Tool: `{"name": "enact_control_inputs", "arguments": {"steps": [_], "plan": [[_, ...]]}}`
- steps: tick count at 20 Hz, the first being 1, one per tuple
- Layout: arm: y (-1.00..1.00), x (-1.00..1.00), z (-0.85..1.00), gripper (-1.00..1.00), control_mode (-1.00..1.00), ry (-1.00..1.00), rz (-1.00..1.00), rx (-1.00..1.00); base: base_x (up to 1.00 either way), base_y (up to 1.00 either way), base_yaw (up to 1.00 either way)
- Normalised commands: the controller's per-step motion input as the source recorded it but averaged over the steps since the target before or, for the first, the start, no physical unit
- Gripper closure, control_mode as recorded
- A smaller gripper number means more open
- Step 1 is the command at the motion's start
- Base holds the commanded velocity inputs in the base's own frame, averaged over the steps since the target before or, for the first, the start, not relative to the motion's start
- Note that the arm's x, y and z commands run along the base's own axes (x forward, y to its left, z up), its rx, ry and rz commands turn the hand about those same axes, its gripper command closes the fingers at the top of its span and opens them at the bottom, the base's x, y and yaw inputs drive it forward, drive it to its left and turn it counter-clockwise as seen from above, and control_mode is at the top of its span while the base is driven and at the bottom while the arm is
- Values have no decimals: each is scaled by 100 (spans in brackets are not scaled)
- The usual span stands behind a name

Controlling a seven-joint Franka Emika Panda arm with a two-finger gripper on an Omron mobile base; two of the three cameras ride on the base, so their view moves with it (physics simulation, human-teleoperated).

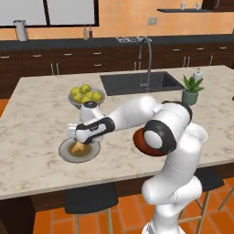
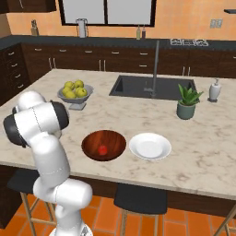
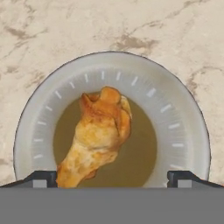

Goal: Pick the chicken drumstick and tomato from their plates and place them in the bowl. Then put the bowl in the fridge.

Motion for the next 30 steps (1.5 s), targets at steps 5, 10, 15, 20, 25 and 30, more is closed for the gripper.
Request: {"name": "enact_control_inputs", "arguments": {"steps": [5, 10, 15, 20, 25, 30], "plan": [[1, 16, -14, -100, -100, 0, 0, 0, 0, 0, 0], [4, 10, -20, -100, -100, 0, 0, 0, 0, 0, 0], [5, 11, -21, -100, -100, 0, 0, 0, 0, 0, 0], [4, 14, -18, -100, -100, 0, 0, 0, 0, 0, 0], [13, 23, -10, -100, -100, 0, 0, 0, 0, 0, 0], [9, 5, -26, -100, -100, 1, 0, 0, 0, 0, 0]]}}
